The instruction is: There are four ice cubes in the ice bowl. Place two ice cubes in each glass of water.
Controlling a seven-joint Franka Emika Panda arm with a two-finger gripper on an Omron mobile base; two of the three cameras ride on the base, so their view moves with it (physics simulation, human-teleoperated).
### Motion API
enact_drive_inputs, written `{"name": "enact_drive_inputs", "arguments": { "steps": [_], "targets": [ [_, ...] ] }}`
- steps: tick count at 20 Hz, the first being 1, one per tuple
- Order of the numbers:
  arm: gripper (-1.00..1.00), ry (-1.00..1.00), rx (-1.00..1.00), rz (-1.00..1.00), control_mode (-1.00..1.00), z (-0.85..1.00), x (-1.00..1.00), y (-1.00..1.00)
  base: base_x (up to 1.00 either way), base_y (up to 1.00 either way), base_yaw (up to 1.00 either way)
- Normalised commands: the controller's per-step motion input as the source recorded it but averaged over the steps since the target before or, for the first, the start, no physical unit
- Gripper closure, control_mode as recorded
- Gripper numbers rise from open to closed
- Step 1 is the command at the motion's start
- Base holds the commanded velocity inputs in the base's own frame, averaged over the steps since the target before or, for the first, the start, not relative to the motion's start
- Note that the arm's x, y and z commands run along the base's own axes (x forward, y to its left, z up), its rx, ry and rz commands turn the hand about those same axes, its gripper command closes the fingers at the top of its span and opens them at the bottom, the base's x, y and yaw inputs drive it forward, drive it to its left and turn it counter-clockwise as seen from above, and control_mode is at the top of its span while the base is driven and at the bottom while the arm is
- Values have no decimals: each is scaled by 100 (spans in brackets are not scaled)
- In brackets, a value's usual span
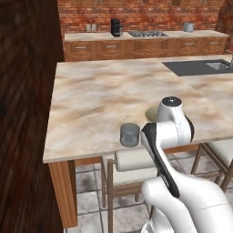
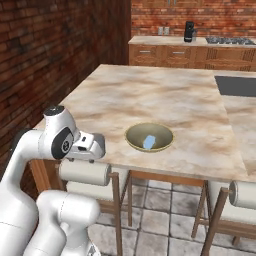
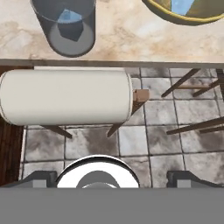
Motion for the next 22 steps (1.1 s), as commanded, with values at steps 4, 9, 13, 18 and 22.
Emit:
{"name": "enact_drive_inputs", "arguments": {
  "steps": [4,9,13,18,22],
  "targets": [
    [-100,0,0,0,100,0,0,0,0,-58,0],
    [-100,0,0,0,100,0,0,0,0,-56,1],
    [-100,0,0,0,100,0,0,0,0,-53,2],
    [-100,0,0,0,100,0,0,0,0,-49,1],
    [-100,0,0,0,100,0,0,0,0,-45,0]
  ]
}}
